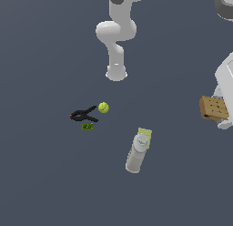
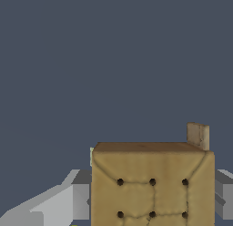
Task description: Pick up a designated object from a clutter of objects.
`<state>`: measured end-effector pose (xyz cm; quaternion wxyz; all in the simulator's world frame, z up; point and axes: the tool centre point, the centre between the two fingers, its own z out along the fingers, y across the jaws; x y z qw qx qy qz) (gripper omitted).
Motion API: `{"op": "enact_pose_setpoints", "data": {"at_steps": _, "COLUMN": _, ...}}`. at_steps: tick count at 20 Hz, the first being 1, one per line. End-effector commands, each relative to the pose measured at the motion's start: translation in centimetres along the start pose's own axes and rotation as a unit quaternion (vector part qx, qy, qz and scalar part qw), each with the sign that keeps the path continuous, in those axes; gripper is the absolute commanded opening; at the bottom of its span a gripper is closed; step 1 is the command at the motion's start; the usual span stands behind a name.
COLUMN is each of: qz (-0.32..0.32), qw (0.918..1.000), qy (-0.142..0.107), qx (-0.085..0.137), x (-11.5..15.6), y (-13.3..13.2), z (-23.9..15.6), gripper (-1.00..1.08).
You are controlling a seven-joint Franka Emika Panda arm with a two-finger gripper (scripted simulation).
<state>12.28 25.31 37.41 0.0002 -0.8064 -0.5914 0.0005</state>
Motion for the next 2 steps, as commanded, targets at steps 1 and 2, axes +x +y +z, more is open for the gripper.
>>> {"op": "enact_pose_setpoints", "data": {"at_steps": 1, "qz": 0.0, "qw": 1.0, "qy": 0.0, "qx": 0.0, "x": 0.08, "y": 0.06, "z": -0.14, "gripper": -1.0}}
{"op": "enact_pose_setpoints", "data": {"at_steps": 2, "qz": 0.0, "qw": 1.0, "qy": 0.0, "qx": 0.0, "x": 0.08, "y": 0.06, "z": -0.15, "gripper": -1.0}}
